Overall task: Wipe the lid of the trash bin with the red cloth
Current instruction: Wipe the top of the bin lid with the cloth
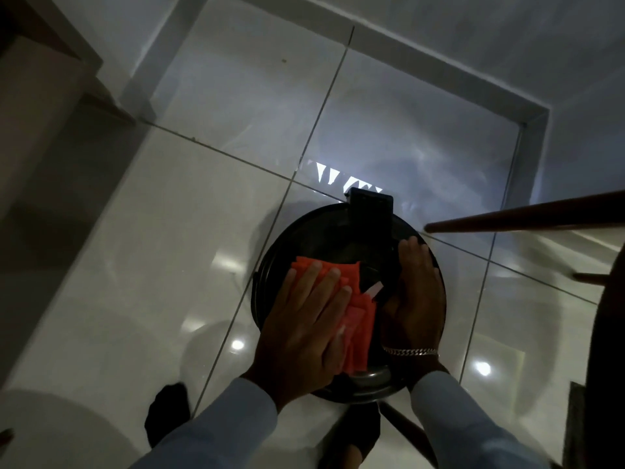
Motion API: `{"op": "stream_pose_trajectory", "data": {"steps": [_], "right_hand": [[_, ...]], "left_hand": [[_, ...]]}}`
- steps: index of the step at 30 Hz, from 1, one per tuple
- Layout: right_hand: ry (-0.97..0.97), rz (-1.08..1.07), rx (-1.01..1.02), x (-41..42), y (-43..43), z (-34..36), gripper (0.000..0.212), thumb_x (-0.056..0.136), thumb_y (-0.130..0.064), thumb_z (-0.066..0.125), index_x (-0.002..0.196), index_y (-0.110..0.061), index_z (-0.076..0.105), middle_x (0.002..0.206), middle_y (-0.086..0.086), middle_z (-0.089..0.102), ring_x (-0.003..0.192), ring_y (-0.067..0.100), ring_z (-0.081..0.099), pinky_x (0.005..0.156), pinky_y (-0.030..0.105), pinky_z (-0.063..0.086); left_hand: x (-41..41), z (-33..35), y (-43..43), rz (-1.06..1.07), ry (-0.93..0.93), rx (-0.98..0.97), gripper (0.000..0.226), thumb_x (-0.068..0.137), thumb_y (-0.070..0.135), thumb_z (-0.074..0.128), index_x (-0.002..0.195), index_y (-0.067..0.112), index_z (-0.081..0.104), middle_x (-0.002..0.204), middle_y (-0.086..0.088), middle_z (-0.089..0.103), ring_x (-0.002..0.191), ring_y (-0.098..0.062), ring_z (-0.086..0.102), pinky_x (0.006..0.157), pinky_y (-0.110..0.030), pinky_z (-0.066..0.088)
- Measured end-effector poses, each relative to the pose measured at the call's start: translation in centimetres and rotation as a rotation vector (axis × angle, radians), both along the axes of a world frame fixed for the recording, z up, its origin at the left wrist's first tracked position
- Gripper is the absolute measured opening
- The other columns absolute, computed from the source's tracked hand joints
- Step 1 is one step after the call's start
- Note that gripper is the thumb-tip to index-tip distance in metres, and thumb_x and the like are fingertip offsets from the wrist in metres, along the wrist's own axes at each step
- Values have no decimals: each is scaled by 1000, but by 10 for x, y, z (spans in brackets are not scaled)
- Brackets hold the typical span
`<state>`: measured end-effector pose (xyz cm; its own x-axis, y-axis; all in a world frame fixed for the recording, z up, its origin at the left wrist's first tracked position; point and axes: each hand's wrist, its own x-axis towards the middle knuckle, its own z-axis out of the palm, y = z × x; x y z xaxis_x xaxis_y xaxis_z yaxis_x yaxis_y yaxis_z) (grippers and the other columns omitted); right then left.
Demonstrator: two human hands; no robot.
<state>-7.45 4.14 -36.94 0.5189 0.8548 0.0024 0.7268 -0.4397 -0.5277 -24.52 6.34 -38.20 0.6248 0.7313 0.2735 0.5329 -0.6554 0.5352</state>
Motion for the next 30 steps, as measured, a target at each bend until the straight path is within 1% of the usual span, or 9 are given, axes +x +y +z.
{"op": "stream_pose_trajectory", "data": {"steps": [3, 8, 12, 16, 18, 23, 25, 28, 30], "right_hand": [[-63, 8, -11, -2, 0, -3, 60, 89, -38, 46, 138, -4, 44, 146, 19, 45, 140, 32, 33, 112, 58, 32], [-152, 1, 0, 0, -2, -12, 55, 88, -24, 59, 137, -4, 44, 145, 19, 46, 139, 34, 35, 110, 59, 34], [-173, 1, 17, 0, -4, -14, 56, 86, -14, 66, 137, -3, 45, 144, 20, 46, 139, 34, 35, 110, 59, 34], [-161, 3, 20, -2, -3, -11, 49, 91, -21, 46, 136, -1, 45, 144, 21, 46, 139, 36, 35, 110, 60, 34], [-163, -4, 33, -3, -1, -10, 48, 91, -19, 45, 135, 0, 47, 143, 22, 47, 138, 37, 37, 109, 61, 35], [-184, -24, 14, -3, -1, -11, 51, 87, -5, 57, 137, -2, 46, 144, 20, 46, 138, 36, 36, 109, 61, 35], [-176, -49, 9, -5, 1, -12, 58, 83, 2, 66, 137, -3, 45, 145, 19, 45, 138, 36, 36, 110, 60, 34], [-176, -88, 2, -7, 3, -14, 60, 82, 3, 66, 137, -4, 45, 145, 18, 45, 139, 34, 36, 111, 58, 33], [-174, -79, 4, -8, 3, -13, 55, 86, -5, 60, 139, -5, 43, 146, 17, 44, 140, 33, 34, 112, 57, 32]], "left_hand": [[-2, 7, 7, 36, -16, -75, 48, 88, 24, 50, 128, -1, 58, 141, -22, 51, 138, -42, 39, 109, -62, 34], [3, 14, 33, 79, -52, -262, 55, 88, 32, 48, 135, 3, 52, 150, -19, 42, 144, -35, 30, 116, -55, 26], [1, 8, 66, -200, 3, -242, 55, 90, 34, 49, 138, 6, 50, 152, -17, 40, 146, -33, 27, 116, -58, 25], [-15, -1, 103, -540, 99, -120, 57, 93, 37, 49, 140, 6, 46, 154, -17, 35, 148, -33, 22, 117, -55, 24], [-17, -1, 98, -436, 67, -180, 56, 92, 36, 49, 140, 6, 46, 154, -17, 35, 148, -31, 23, 117, -54, 26], [15, 10, 70, 128, -6, -373, 58, 87, 37, 48, 139, 10, 49, 150, -14, 44, 142, -30, 35, 114, -51, 34], [25, 15, 89, 64, -20, -414, 59, 85, 37, 51, 138, 11, 50, 147, -12, 47, 140, -28, 38, 117, -45, 31], [20, 18, 119, -145, -33, -490, 58, 83, 31, 62, 137, 15, 52, 147, -8, 48, 139, -17, 36, 117, -22, 22], [7, 16, 114, -137, -34, -477, 58, 84, 32, 60, 139, 15, 49, 148, -7, 45, 140, -14, 33, 118, -23, 24]]}}
